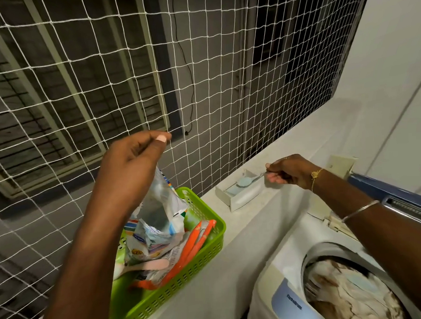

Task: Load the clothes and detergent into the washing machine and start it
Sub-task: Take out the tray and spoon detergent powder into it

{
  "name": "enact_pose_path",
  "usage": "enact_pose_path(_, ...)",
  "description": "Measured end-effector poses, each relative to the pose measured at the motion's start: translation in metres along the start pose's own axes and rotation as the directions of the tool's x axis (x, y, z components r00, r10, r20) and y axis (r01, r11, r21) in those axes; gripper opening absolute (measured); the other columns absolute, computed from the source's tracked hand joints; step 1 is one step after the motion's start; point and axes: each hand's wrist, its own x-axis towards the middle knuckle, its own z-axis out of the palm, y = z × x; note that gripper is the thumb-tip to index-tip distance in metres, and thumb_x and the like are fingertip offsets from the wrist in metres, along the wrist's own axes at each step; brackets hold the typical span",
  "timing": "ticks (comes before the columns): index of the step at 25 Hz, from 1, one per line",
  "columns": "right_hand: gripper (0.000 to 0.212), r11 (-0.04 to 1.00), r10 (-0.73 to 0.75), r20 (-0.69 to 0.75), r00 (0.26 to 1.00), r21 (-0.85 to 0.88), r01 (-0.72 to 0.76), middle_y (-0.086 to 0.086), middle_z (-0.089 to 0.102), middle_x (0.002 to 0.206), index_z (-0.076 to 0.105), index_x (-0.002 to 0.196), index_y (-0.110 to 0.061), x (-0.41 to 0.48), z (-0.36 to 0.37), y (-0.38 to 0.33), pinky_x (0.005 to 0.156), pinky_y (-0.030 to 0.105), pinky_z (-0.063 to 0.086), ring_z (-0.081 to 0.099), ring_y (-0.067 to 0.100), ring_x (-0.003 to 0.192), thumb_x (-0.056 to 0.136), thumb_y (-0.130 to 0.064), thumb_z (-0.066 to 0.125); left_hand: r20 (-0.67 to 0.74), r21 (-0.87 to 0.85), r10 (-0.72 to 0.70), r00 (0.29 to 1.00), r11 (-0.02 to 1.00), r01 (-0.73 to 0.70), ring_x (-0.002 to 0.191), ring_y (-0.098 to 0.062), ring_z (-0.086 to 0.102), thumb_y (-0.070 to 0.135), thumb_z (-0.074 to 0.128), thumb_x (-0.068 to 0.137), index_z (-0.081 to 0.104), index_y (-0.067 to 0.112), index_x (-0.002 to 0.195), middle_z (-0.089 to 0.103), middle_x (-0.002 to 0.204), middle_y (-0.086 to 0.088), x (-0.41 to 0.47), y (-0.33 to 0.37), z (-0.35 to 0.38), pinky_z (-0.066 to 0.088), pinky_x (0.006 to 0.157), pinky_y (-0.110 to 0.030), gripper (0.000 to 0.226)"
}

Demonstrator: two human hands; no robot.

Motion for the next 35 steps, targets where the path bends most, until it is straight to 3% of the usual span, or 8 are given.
enact_pose_path(4, 0.024, 0.996, -0.040, 0.021, 0.999, -0.075, 0.042, 0.016, 0.074, 0.081, 0.072, 0.101, 0.004, 0.002, -0.002, 0.000, 0.061, 0.024, 0.058, 0.066, 0.019, 0.064, 0.091, -0.018, 0.072, -0.009, 0.003, 0.002, 1.000, 1.000, -0.002, 0.103, 0.008, 0.065, 0.029, 0.059, 0.099, 0.076, 0.031, 0.109, 0.074, 0.107, 0.020, -0.001, 0.001, 0.001, 0.046, 0.094, -0.025, 0.020)
enact_pose_path(14, 0.008, 0.944, -0.189, 0.065, 0.980, -0.262, 0.199, 0.016, 0.074, 0.079, 0.074, 0.091, -0.002, 0.008, -0.003, -0.005, 0.063, 0.027, 0.060, 0.068, 0.020, 0.064, 0.090, -0.009, 0.071, -0.007, -0.008, 0.012, 1.000, 1.000, -0.012, 0.101, 0.014, 0.063, 0.027, 0.056, 0.100, 0.075, 0.032, 0.110, 0.073, 0.106, 0.023, -0.005, 0.005, -0.001, 0.044, 0.088, -0.020, 0.021)
enact_pose_path(18, 0.007, 0.903, -0.313, 0.145, 0.939, -0.262, 0.341, 0.014, 0.072, 0.075, 0.076, 0.091, -0.003, 0.006, -0.004, -0.001, 0.061, 0.024, 0.060, 0.066, 0.018, 0.062, 0.091, -0.002, 0.068, -0.014, -0.012, 0.025, 1.000, 1.000, -0.025, 0.101, 0.015, 0.062, 0.024, 0.056, 0.100, 0.074, 0.030, 0.111, 0.072, 0.106, 0.022, -0.006, 0.007, -0.001, 0.043, 0.088, -0.017, 0.022)
enact_pose_path(22, 0.011, 0.842, -0.413, 0.223, 0.883, -0.277, 0.463, 0.027, 0.072, 0.082, 0.076, 0.097, 0.003, 0.005, -0.009, 0.005, 0.068, 0.032, 0.060, 0.064, 0.022, 0.066, 0.090, 0.001, 0.068, -0.018, -0.014, 0.026, 0.999, 1.000, -0.026, 0.101, 0.014, 0.063, 0.023, 0.056, 0.100, 0.075, 0.026, 0.113, 0.072, 0.106, 0.021, -0.008, 0.007, -0.001, 0.044, 0.088, -0.016, 0.023)
enact_pose_path(25, 0.013, 0.806, -0.471, 0.244, 0.848, -0.272, 0.526, 0.025, 0.073, 0.086, 0.077, 0.097, -0.003, 0.004, -0.011, 0.008, 0.071, 0.033, 0.061, 0.066, 0.023, 0.069, 0.088, 0.003, 0.069, -0.012, -0.008, 0.030, 0.999, 1.000, -0.030, 0.102, 0.011, 0.064, 0.025, 0.057, 0.100, 0.075, 0.027, 0.114, 0.073, 0.107, 0.019, -0.009, 0.006, -0.002, 0.045, 0.090, -0.020, 0.023)
enact_pose_path(31, 0.017, 0.794, -0.514, 0.226, 0.828, -0.239, 0.558, 0.019, 0.076, 0.089, 0.078, 0.096, -0.006, 0.006, -0.011, 0.015, 0.079, 0.038, 0.061, 0.070, 0.030, 0.080, 0.084, 0.005, 0.072, -0.013, -0.019, 0.036, 0.999, 0.999, -0.037, 0.103, 0.011, 0.064, 0.024, 0.057, 0.100, 0.075, 0.028, 0.113, 0.074, 0.107, 0.019, -0.012, 0.009, -0.003, 0.045, 0.090, -0.019, 0.023)
enact_pose_path(35, 0.017, 0.804, -0.524, 0.182, 0.832, -0.216, 0.554, 0.017, 0.076, 0.089, 0.077, 0.100, -0.004, 0.002, -0.009, 0.016, 0.074, 0.031, 0.062, 0.069, 0.026, 0.076, 0.086, 0.004, 0.071, -0.014, -0.015, 0.035, 0.999, 0.999, -0.036, 0.102, 0.012, 0.063, 0.025, 0.056, 0.100, 0.075, 0.031, 0.110, 0.073, 0.107, 0.020, -0.013, 0.009, -0.004, 0.044, 0.088, -0.019, 0.022)
